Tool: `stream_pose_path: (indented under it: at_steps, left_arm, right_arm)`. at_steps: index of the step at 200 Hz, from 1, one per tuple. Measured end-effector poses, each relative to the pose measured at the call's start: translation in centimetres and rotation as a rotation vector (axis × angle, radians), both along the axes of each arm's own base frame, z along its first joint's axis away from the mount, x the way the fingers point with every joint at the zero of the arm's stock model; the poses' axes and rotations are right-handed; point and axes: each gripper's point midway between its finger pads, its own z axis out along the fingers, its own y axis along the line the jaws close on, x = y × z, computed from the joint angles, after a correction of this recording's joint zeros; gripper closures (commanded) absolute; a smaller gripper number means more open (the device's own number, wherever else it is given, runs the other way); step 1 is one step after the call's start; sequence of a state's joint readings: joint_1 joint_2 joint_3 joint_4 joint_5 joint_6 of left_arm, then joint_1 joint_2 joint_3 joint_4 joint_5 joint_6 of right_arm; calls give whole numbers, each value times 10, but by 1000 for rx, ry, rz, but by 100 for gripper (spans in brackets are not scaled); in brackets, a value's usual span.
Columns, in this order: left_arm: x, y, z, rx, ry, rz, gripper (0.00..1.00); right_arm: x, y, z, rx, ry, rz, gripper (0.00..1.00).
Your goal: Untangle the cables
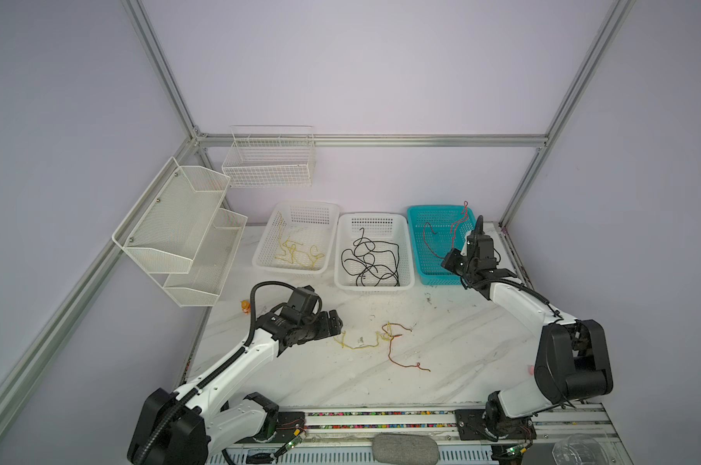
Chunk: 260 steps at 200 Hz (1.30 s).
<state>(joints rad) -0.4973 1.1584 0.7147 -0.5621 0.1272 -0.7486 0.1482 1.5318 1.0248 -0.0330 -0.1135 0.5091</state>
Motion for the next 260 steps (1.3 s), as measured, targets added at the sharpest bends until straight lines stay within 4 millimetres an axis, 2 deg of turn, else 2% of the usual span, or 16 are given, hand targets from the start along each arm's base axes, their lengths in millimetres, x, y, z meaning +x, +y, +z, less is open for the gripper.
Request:
stream_pose_path:
  at_steps: [15, 30, 45, 60, 81, 106, 124, 138, 165, 188, 208, 241, 260]
  left_arm:
    - [-1, -8, -14, 11, 37, -11, 18]
    - [-2, -12, -24, 25, 65, -16, 23]
    - [-1, -14, -30, 33, 74, -21, 29]
    - [0, -16, -34, 42, 79, -24, 32]
    - [1, -17, -42, 60, 88, -27, 42]
    - [1, -23, -54, 75, 108, -45, 55]
    - [-2, -26, -69, 98, 141, -58, 64]
    - [2, -30, -68, 88, 124, -61, 72]
    - [2, -31, -68, 88, 122, -64, 85]
    - [5, -34, -66, 77, 106, -71, 96]
    - [8, -36, -65, 68, 95, -71, 100]
    - [7, -36, -64, 70, 93, -75, 100]
    - [6, -35, -62, 74, 95, -77, 100]
  right_arm:
    - [-2, 0, -4, 7, 10, 3, 90]
    - [-3, 2, -3, 16, 6, 11, 79]
    - [-5, 3, 2, 24, -4, 16, 67]
    - [-8, 4, 11, 28, -25, 24, 61]
    - [-14, 5, 32, 41, -73, 35, 57]
    - [-30, 11, 58, 59, -137, 59, 55]
    - [-46, 27, 72, 71, -174, 109, 55]
    - [-60, 44, 75, 79, -182, 162, 55]
    - [-92, 71, 68, 88, -167, 257, 54]
    - [-119, 86, 50, 86, -125, 323, 54]
    - [-138, 85, 33, 81, -85, 341, 54]
    - [-161, 78, 9, 75, -35, 352, 54]
    - [-172, 77, -11, 72, 11, 363, 54]
